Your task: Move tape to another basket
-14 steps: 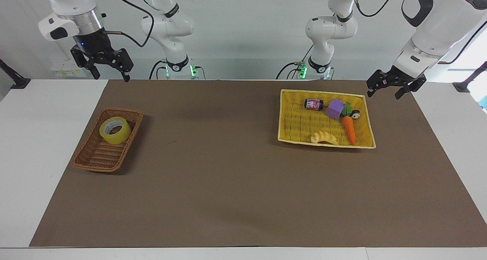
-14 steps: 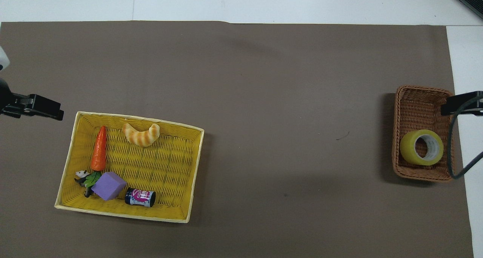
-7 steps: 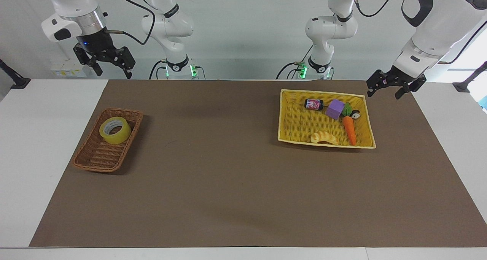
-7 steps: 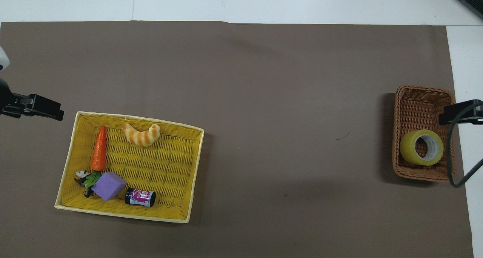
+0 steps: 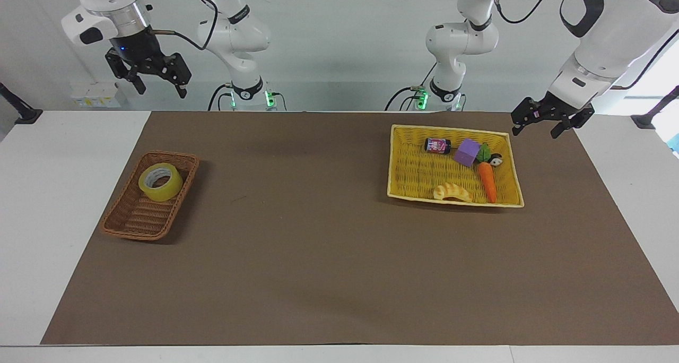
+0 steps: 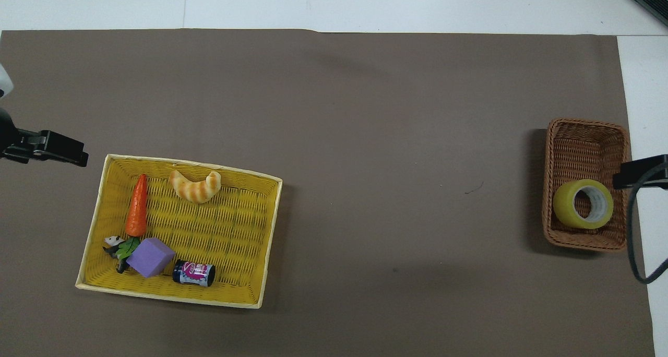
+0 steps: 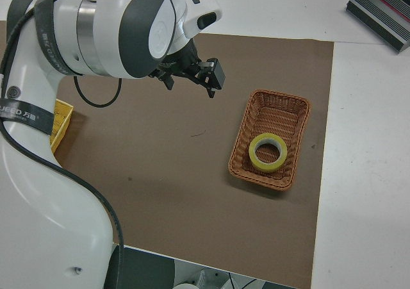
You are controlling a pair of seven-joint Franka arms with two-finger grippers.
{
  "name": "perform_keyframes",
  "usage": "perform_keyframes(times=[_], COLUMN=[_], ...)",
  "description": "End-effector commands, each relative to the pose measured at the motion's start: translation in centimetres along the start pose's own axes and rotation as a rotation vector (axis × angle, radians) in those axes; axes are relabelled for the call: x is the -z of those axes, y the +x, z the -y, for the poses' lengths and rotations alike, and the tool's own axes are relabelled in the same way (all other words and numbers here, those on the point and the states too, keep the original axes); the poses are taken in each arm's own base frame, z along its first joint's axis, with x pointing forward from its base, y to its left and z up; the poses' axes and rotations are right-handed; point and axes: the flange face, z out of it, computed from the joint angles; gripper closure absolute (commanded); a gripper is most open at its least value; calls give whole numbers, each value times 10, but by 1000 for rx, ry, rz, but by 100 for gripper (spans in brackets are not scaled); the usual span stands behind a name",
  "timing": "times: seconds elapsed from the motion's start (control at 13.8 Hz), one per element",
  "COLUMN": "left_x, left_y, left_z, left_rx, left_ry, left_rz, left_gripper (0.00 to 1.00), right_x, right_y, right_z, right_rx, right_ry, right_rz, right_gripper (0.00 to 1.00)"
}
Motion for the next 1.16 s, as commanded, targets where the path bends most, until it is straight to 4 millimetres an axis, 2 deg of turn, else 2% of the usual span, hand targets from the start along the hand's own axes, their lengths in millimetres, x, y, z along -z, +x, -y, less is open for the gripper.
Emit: perform_keyframes(times=[0.0, 0.15, 0.44, 0.65, 1.09], left_x=[1, 1, 1, 1, 1], left_y=[-9, -9, -9, -9, -9], left_z=[1, 1, 1, 1, 1], left_rx=[-9, -9, -9, -9, -9], left_ry=[-10, -10, -10, -10, -10], left_rz=[6, 6, 6, 6, 6], left_gripper=[0, 0, 0, 0, 0], right_x=[-4, 1, -5, -4, -4], right_y=[0, 7, -8, -7, -6], right_z=[-8, -7, -8, -4, -8], right_rx=[6, 12, 13, 20, 10], right_ry=[-9, -5, 9, 11, 12], right_rz=[-12, -18, 18, 15, 12], right_gripper=[0, 0, 0, 0, 0])
